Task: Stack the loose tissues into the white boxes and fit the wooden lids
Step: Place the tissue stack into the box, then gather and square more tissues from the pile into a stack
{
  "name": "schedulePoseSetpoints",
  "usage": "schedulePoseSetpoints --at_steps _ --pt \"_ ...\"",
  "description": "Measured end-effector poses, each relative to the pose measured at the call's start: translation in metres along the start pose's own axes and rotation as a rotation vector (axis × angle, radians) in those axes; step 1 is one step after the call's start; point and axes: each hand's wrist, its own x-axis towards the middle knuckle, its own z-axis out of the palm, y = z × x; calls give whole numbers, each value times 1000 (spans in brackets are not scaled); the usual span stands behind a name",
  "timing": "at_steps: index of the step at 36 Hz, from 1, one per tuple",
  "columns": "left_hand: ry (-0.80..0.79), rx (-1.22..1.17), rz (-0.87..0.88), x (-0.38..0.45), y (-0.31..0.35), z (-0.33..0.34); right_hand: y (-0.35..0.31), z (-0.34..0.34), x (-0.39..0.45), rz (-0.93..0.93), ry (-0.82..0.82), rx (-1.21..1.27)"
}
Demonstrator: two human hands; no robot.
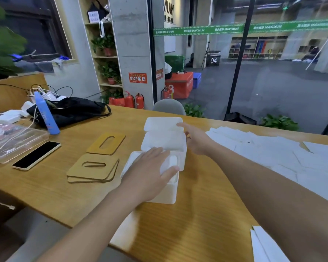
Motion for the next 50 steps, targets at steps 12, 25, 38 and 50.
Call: schedulePoseSetpoints --at_steps 12,25,38,50 --pt "19 -4 -29 -3 -13 -2 18 -7 11 -4 137 15" --pt "85 43 -39 -2 -21 2 27 -95 -74 -23 337 -178" --pt "97 45 -52 66 -17 1 26 -110 -233 -61 417 -188" --pt "33 43 -33 135 11 1 1 -41 -260 -223 324 -164"
